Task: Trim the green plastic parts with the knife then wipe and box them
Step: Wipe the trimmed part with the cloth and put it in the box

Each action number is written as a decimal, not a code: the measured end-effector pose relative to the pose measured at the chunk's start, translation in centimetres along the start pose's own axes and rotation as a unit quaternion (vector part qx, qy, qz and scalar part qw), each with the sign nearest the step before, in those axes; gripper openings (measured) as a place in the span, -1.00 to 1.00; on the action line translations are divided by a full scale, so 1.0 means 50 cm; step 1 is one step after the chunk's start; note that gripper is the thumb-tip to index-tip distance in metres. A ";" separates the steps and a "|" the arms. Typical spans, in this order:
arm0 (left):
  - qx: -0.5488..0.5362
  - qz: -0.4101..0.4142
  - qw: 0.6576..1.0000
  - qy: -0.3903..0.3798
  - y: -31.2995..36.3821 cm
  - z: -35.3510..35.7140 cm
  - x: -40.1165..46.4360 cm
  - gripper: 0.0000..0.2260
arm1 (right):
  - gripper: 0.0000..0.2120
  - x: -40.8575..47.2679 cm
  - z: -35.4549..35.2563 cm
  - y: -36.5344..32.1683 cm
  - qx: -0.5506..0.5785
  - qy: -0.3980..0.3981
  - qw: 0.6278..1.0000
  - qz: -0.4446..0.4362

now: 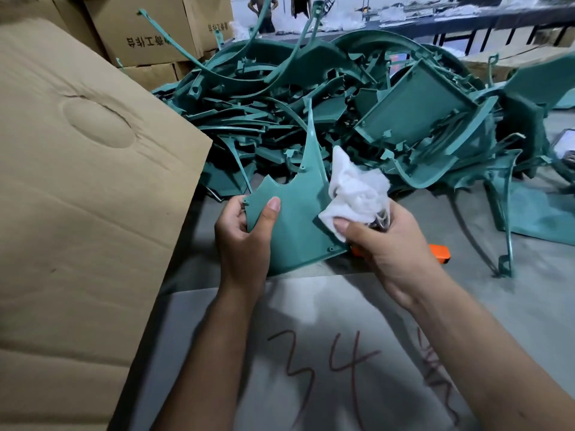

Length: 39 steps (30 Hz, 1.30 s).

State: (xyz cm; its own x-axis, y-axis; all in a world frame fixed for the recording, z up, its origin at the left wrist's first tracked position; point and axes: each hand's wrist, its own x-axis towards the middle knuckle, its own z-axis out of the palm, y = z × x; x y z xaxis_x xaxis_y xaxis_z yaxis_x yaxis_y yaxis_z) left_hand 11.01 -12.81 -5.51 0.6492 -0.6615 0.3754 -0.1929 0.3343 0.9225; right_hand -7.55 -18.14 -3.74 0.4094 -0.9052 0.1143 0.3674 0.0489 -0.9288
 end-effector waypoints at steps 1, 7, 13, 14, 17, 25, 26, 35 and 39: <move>0.009 0.009 1.000 0.003 -0.001 -0.002 0.000 -0.84 | -0.46 0.000 -0.002 0.007 -0.077 0.004 0.997 -0.022; 0.066 0.090 0.993 0.025 0.004 0.006 -0.013 -0.84 | -0.74 0.004 -0.017 0.024 -0.251 -0.032 0.964 -0.087; 0.024 0.080 0.995 0.055 0.011 0.024 -0.026 -0.87 | -0.74 0.003 -0.025 0.008 -0.135 -0.103 0.985 -0.037; 0.024 0.082 0.994 0.063 0.015 0.029 -0.030 -0.87 | -0.72 0.004 -0.025 0.006 -0.126 -0.092 0.987 -0.039; 0.013 0.085 0.993 0.087 0.023 0.036 -0.036 -0.83 | -0.75 0.003 -0.023 0.008 -0.105 -0.070 0.990 -0.055; 0.020 0.068 0.991 0.114 0.021 0.022 -0.019 -0.79 | -0.47 -0.001 -0.025 0.010 -0.167 -0.111 0.980 -0.015; 0.029 0.066 0.991 0.113 0.019 0.020 -0.016 -0.79 | -0.44 -0.004 -0.018 0.010 -0.155 -0.114 0.981 -0.009; 0.023 0.028 0.999 -0.010 0.012 0.018 -0.003 -0.82 | -0.71 0.005 -0.017 0.015 -0.267 -0.011 0.955 -0.128; 0.036 0.065 0.996 -0.041 0.022 0.012 0.005 -0.88 | -0.78 -0.002 -0.012 0.013 -0.236 -0.002 0.961 -0.142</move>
State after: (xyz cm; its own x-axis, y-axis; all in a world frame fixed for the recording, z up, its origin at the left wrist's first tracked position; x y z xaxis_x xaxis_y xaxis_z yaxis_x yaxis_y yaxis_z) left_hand 10.53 -13.01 -4.32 0.5538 -0.6694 0.4952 -0.3250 0.3737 0.8687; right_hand -7.83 -18.27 -4.56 0.3519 -0.8520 0.3876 0.0453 -0.3981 -0.9162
